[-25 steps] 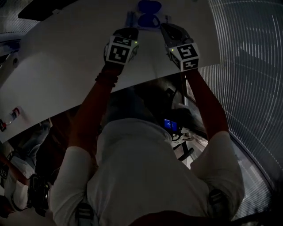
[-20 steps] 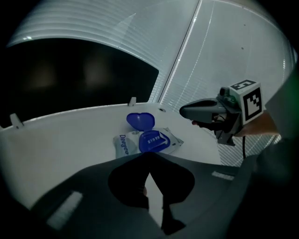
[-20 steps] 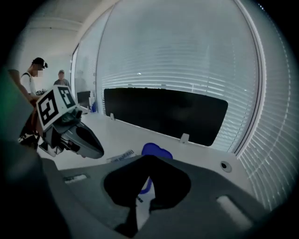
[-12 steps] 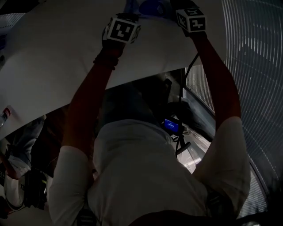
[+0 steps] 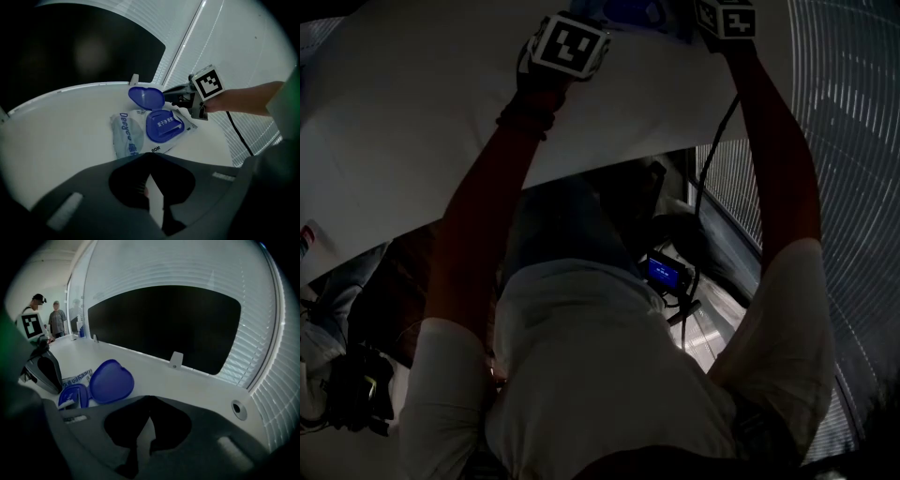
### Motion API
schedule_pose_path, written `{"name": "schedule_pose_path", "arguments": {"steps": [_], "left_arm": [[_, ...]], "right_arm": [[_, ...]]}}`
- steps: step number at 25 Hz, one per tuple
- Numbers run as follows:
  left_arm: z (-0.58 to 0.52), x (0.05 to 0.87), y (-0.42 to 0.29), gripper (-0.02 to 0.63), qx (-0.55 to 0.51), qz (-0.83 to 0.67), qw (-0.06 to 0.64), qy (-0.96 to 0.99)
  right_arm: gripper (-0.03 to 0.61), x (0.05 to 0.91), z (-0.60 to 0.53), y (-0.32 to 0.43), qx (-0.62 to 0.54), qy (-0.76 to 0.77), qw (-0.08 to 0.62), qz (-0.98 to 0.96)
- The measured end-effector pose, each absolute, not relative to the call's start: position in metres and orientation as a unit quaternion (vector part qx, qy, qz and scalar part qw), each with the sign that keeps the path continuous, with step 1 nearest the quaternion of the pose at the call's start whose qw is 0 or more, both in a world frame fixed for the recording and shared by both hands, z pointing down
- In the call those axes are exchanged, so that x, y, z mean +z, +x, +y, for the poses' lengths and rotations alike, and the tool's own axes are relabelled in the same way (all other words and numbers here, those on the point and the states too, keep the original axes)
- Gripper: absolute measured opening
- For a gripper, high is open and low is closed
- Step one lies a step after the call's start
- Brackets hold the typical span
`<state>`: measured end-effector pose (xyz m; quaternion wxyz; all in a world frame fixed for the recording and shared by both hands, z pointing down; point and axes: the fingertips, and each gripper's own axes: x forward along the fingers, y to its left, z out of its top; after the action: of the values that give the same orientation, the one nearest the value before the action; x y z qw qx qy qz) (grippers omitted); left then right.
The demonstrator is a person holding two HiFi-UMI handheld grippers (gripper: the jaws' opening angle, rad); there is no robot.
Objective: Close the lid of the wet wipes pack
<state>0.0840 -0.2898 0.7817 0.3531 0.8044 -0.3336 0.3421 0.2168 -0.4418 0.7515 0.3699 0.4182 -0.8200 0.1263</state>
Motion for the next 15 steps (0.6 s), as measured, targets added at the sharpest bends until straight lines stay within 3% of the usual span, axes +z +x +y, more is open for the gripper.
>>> {"name": "schedule_pose_path", "arguments": {"steps": [10,15], "left_arm": [[-0.284,0.789,0.083,0.002,0.343,-0.332,0.362,0.801],[-0.284,0.787,0.082,0.002,0.348,-0.334,0.36,0.798]], "right_arm": [[0.0,0.727,-0.434,0.194,0.111,0.334,0.302,-0.886],[0.0,0.713,-0.4,0.177,0.081,0.259,0.312,-0.911]]}}
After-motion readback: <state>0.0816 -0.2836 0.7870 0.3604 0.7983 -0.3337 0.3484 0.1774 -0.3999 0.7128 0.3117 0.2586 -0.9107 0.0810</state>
